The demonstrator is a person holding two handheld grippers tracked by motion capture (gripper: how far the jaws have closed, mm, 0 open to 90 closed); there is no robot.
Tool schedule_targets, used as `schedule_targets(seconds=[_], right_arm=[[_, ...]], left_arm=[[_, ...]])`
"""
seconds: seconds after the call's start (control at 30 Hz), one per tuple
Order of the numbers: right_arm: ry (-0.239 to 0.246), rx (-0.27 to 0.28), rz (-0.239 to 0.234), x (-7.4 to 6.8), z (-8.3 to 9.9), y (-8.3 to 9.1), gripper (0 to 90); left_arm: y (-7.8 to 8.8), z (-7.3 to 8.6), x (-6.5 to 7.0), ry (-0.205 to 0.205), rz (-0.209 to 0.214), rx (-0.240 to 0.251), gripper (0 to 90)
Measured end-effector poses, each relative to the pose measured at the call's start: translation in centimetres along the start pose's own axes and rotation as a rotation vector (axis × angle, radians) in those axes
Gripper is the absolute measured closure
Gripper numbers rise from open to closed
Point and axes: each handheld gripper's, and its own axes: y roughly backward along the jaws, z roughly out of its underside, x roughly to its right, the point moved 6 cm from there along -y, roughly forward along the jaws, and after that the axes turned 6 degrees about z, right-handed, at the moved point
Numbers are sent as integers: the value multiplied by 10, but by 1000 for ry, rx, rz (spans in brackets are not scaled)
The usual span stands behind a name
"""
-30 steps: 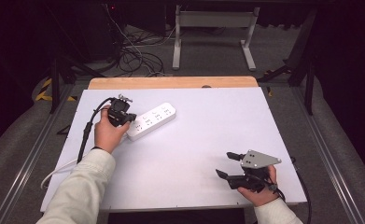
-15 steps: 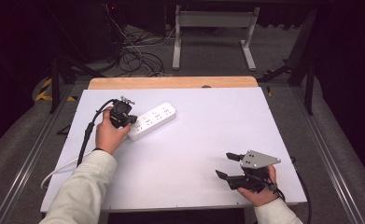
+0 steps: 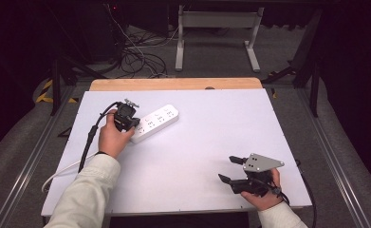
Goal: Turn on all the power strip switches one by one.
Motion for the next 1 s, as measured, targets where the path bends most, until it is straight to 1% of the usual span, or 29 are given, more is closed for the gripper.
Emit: schedule_targets(seconds=[0.03,0.17,0.2,0.23,0.3,0.4,0.5,0.53,0.57,0.6,0.73,0.77,0.8,0.83,0.93,1.0], right_arm=[[0,0,0,0,0,0,291],[-1,-4,-2,0,1,0,291],[-1,-4,-2,0,1,0,291],[-2,-5,-3,0,1,0,291],[-2,-4,-2,0,1,0,291],[-1,-4,-2,0,1,1,290],[0,-2,3,1,1,2,289],[-3,1,2,1,1,2,290],[-6,2,1,1,1,2,290],[-6,0,1,2,1,1,290],[-7,-2,-1,2,1,0,289],[-6,-2,-1,2,1,0,290],[-6,-3,0,2,1,0,289],[-7,-1,-1,1,1,0,290],[-6,0,0,1,1,1,290],[-7,1,-2,1,1,1,290]], left_arm=[[0,0,1,6,10,0,900],[-1,0,-1,3,17,-7,900],[-1,0,-1,5,12,-7,900],[-1,0,-1,8,17,-7,900],[-2,1,-2,9,6,-4,900],[-2,1,-2,16,14,-1,900],[1,-1,-3,15,2,0,900],[6,-5,-1,17,35,34,900],[9,-8,1,21,39,55,900],[11,-11,3,14,37,67,900],[14,-17,5,5,32,85,900],[14,-20,5,0,43,100,900],[14,-20,5,0,43,100,900],[14,-22,6,-3,54,105,900],[12,-26,10,-17,65,112,900],[10,-32,13,-15,73,126,900]])
